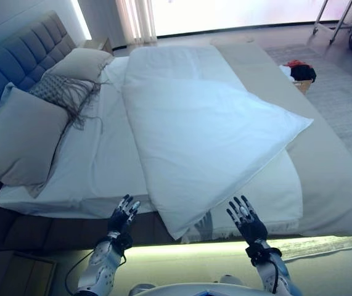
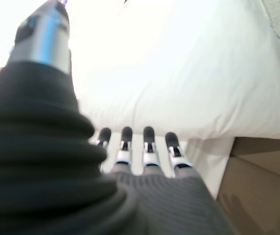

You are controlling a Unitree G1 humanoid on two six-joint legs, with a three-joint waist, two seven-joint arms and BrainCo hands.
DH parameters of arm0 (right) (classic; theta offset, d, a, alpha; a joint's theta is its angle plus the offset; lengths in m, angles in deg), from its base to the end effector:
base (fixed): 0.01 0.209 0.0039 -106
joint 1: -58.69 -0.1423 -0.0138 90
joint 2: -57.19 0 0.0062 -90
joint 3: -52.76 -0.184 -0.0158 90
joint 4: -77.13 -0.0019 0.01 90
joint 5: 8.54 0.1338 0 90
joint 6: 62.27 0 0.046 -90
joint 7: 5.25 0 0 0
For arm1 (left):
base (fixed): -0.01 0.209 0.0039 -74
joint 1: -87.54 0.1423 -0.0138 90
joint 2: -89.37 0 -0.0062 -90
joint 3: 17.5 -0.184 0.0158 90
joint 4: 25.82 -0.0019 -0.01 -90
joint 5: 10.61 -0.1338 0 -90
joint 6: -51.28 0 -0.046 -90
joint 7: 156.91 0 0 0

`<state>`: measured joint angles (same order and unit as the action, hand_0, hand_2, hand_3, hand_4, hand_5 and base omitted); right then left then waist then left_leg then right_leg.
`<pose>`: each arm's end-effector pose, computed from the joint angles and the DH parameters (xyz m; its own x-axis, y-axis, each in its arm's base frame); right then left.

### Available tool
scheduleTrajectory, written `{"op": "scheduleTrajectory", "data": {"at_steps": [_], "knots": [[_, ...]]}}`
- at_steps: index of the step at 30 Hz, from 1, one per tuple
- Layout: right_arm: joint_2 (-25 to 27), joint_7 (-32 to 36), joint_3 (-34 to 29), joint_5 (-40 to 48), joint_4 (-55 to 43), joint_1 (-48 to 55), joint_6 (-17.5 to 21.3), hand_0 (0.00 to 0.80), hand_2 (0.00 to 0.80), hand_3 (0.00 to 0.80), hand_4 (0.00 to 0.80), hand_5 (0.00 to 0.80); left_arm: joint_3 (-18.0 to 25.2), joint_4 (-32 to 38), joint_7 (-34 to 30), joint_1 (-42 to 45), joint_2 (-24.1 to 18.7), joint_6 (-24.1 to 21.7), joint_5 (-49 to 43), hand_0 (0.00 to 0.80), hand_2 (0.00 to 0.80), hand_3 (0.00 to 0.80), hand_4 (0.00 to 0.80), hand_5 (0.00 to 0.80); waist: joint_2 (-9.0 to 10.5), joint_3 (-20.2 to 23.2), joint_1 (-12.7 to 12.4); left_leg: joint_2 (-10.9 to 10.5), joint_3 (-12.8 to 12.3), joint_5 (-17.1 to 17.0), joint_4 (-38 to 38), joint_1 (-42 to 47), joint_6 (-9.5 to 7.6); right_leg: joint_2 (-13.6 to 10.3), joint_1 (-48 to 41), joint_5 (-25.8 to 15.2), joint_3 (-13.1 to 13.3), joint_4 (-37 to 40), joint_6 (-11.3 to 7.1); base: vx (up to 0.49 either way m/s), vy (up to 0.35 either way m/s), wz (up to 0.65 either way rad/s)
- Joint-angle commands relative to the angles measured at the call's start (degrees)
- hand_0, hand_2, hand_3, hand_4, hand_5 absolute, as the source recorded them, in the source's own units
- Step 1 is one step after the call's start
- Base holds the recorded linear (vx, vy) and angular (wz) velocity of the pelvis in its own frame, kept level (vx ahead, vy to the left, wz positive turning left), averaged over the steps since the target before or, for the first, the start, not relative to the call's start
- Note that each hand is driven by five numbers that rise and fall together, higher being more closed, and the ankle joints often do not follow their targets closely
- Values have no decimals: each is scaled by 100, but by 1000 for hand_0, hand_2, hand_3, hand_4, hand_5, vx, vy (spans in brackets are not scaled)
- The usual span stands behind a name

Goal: Make the bed neatly

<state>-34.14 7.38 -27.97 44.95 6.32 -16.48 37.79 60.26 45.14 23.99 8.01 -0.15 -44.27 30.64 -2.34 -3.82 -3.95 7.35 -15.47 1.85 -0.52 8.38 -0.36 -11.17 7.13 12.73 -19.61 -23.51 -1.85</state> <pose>0.1132 -0.1992 -0.0450 0.9408 0.0663 -0.3324 0.1553 0.7873 0.5966 0.1335 0.1880 -0.0396 0.8913 -0.0076 -0.4534 -0.1783 0.9135 -0.3657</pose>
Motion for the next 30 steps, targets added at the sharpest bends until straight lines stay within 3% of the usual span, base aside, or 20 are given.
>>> {"op": "scheduleTrajectory", "data": {"at_steps": [1, 9, 15, 21, 23, 26, 30], "knots": [[-246, 12, -62, -74, -24, -279, 297, 0, 0, 0, 0, 0, 315, 722, -36, -108, -329, -168, -127, 0, 0, 0, 0, 0, 502, -75, -80, -99, 44, -91, 229, -5, 294, -175, -1397, -1750, -150, 2590, -789, 0, 0, 0], [-353, -165, -48, 177, 68, -295, 105, 0, 0, 0, 0, 0, 344, 663, 61, -126, -328, -81, -308, 0, 0, 0, 0, 0, 542, -71, -126, -95, 47, -27, 157, 43, 284, -192, -1474, -1756, -165, 2632, -793, 4, -2, 0], [-275, -86, -51, 92, -61, -177, -19, 0, 0, 0, 0, 0, 361, 734, -17, -43, -371, -76, -279, 0, 0, 0, 0, 0, 583, -82, -129, -102, 1, 155, -427, -179, 250, -207, -1404, -1724, -187, 2522, -699, 12, -5, 0], [-122, -28, -56, 102, -36, -280, -22, 0, 0, 0, 0, 0, 375, 668, -236, 0, -328, -118, -165, 0, 0, 0, 0, 0, 566, -161, -274, -387, 417, 430, -820, -384, 131, -204, -1326, -1710, -30, 2489, -664, 16, 31, -1], [-123, -157, -77, 82, 11, -273, -126, 0, 0, 0, 0, 0, 388, 631, -283, 116, -236, -193, -118, 0, 0, 0, 0, 0, 502, -156, -289, -422, 386, 431, -816, -371, 96, -226, -1359, -1725, -8, 2511, -659, 54, 146, -7], [-189, 76, -168, 73, 58, -138, -84, 0, 0, 0, 0, 0, 339, 689, -290, 148, -250, -175, -94, 0, 0, 0, 0, 0, 446, -113, -206, -417, 149, 354, -618, -276, 26, -350, -1376, -1766, -38, 2484, -733, 70, 177, -5], [-275, 75, -220, 3, 28, -148, -33, 0, 0, 0, 0, 0, 294, 645, -285, -44, -299, -175, -64, 0, 0, 0, 0, 0, 404, -178, -131, -514, 226, 347, -405, -152, -82, -721, -1023, -1806, -29, 1878, -821, 47, 206, 25]]}}
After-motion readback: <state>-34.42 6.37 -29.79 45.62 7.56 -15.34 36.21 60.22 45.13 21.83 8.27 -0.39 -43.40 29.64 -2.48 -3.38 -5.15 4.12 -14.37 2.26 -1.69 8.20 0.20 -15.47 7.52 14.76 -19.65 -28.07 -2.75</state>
